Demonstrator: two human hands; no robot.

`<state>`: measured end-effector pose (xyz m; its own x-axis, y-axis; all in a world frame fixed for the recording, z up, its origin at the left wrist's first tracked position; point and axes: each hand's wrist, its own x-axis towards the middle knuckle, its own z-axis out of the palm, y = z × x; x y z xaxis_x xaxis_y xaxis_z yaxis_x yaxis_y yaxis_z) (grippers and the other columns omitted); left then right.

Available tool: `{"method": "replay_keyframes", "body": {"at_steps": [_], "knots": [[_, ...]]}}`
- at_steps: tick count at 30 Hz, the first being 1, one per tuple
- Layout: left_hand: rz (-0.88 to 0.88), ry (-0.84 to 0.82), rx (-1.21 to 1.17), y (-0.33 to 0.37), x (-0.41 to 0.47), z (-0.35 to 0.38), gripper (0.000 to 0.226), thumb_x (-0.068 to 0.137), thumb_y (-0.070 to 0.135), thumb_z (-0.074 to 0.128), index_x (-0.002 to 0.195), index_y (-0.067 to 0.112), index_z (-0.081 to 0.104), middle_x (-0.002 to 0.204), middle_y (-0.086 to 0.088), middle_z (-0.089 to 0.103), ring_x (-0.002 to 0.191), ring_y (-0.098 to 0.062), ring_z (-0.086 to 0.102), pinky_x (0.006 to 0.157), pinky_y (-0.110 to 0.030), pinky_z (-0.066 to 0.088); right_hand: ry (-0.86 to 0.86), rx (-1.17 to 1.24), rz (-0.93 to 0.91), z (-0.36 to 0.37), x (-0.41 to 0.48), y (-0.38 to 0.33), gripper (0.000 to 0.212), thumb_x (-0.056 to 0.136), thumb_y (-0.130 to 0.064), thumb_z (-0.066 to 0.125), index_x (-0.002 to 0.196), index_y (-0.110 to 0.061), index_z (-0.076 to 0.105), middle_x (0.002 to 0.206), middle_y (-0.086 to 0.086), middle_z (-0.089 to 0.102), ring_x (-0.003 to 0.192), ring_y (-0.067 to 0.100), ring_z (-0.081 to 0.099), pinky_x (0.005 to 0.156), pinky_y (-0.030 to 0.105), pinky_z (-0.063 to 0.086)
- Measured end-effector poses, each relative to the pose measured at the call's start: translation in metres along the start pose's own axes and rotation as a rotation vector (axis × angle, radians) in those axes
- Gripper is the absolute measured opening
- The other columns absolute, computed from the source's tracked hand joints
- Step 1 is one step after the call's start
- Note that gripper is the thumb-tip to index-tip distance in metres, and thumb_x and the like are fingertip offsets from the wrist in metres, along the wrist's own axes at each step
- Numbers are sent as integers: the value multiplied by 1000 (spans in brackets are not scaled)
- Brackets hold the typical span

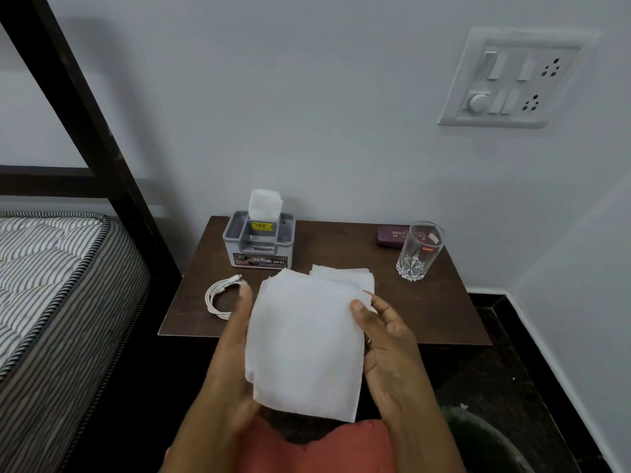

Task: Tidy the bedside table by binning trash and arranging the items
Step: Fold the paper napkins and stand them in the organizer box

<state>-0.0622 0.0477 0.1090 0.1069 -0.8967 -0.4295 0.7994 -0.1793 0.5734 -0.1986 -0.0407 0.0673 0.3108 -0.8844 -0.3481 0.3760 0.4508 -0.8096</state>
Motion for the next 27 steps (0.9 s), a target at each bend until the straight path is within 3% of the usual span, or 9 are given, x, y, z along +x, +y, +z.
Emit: {"method": "replay_keyframes", "body": {"at_steps": [2, 4, 8, 12, 18, 20, 22, 24, 27], "knots": [[22, 115, 247, -12, 10, -7, 46, 79, 52, 55, 100, 16, 74, 92, -7, 75, 71, -18, 72, 56, -26, 56, 10, -38, -4, -4, 1, 1, 32, 80, -14, 68, 111, -14, 60, 99, 7, 74, 83, 18, 71, 76, 36, 56], [34, 211, 388, -11, 17, -13, 41, 79, 40, 66, 106, 9, 69, 84, -6, 74, 57, -15, 69, 45, -20, 49, 13, -59, -2, -5, 2, 1, 31, 79, -15, 69, 109, -15, 60, 98, 9, 73, 84, 20, 70, 81, 39, 56], [94, 329, 485, -19, 22, -15, 25, 84, 25, 65, 98, 5, 68, 61, -1, 70, 37, -8, 57, 32, -9, 33, 37, -115, -34, -5, 6, 2, 24, 80, -17, 69, 103, -17, 63, 88, 6, 75, 78, 19, 69, 76, 38, 56], [109, 351, 492, -18, 25, -13, 23, 82, 29, 66, 95, 11, 69, 71, 0, 75, 53, -11, 68, 38, -17, 44, 66, -156, -78, -5, 10, 3, 18, 81, -17, 69, 98, -19, 64, 77, -2, 75, 70, 12, 68, 63, 27, 55], [122, 322, 509, -18, 27, -17, 32, 81, 38, 64, 100, 13, 71, 92, -7, 76, 81, -26, 72, 52, -25, 53, 92, -204, -106, -5, 13, 4, 28, 81, -22, 70, 108, -18, 62, 78, -5, 75, 76, 13, 69, 71, 32, 55], [135, 311, 487, -19, 30, -20, 32, 82, 35, 63, 103, 11, 70, 94, -7, 76, 88, -27, 72, 67, -33, 57, 41, -207, -42, -8, 13, 3, 41, 77, -34, 69, 115, -22, 59, 89, -6, 75, 85, 11, 69, 75, 32, 55], [133, 287, 446, -18, 31, -23, 32, 84, 35, 61, 106, 12, 69, 98, -8, 75, 92, -26, 71, 72, -34, 58, -79, -203, 97, -10, 10, 1, 60, 69, -40, 72, 124, -26, 52, 107, -4, 71, 96, 13, 68, 80, 32, 55], [127, 253, 437, -16, 31, -26, 34, 85, 38, 59, 108, 14, 68, 101, -8, 74, 94, -27, 71, 73, -36, 58, -167, -231, 145, -11, 6, -1, 65, 70, -27, 75, 129, -24, 48, 103, -2, 72, 93, 12, 70, 77, 28, 56], [155, 229, 521, -13, 33, -33, 32, 84, 34, 61, 108, 13, 68, 101, -12, 74, 96, -32, 69, 85, -51, 52, -136, -272, 41, -11, 5, -4, 53, 81, -8, 68, 127, -27, 48, 93, 3, 74, 84, 13, 72, 70, 28, 58]]}}
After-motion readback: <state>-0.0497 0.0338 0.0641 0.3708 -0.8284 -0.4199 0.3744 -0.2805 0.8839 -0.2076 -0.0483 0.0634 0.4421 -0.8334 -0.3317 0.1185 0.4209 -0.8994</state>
